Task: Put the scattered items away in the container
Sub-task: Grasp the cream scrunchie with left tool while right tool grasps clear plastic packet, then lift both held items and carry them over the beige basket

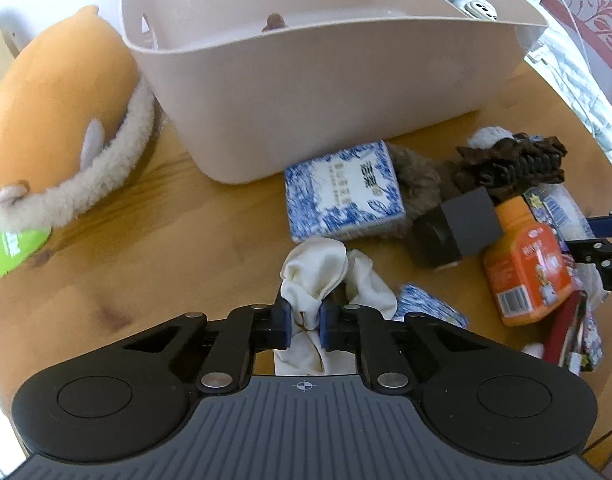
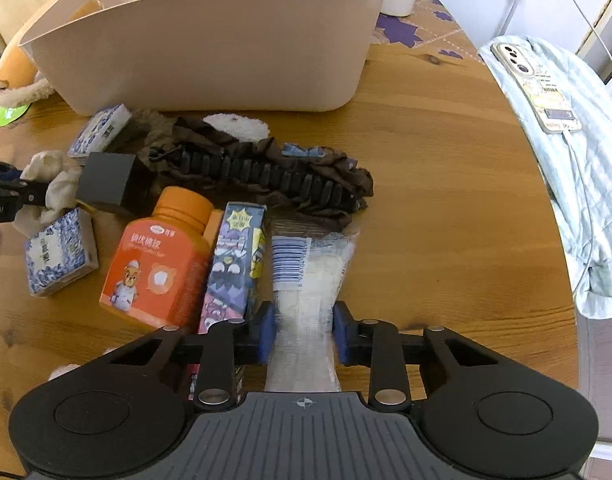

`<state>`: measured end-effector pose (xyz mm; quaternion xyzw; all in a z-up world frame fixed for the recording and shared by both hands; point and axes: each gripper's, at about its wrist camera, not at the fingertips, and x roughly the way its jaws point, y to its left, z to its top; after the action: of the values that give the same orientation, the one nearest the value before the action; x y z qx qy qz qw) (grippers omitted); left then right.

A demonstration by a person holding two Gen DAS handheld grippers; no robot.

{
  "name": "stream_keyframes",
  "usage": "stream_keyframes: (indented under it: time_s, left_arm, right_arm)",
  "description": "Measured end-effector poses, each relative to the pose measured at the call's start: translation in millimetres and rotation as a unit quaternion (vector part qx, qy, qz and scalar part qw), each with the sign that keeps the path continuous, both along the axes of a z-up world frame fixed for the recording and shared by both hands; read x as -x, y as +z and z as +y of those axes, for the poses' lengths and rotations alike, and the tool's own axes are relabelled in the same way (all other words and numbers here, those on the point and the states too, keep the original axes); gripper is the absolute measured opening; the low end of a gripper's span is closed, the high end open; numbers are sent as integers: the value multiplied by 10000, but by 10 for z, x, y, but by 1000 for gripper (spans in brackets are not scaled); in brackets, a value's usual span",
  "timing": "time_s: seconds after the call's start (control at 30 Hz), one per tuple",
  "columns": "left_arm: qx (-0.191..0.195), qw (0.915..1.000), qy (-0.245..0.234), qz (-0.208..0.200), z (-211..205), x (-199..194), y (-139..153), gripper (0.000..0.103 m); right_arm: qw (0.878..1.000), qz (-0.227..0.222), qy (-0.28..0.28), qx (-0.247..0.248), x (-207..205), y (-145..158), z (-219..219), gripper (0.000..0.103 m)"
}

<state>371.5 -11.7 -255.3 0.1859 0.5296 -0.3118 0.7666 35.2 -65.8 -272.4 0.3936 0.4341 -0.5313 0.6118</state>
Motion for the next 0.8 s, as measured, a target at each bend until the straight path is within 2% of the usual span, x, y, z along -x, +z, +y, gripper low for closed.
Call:
stream_keyframes:
  time_s: [0.33,0.43,0.63,0.8]
  left_arm:
    - [240,9992,291,123,75,149,172,11]
    - [391,9987,322,104,405,258,347,11]
    - [658,9971,391,-25,475,288,418,11]
    - [878,9950,426,-207,510,215,683,11]
  right_arm:
    - [9990,-286,-336,51,128,117,216,25]
    - [9974,-423,-559,185,191,201,201,25]
    - [9950,-611,-572,548,266,562,237,25]
    - [9920,-688,-557,896,266,891,204,25]
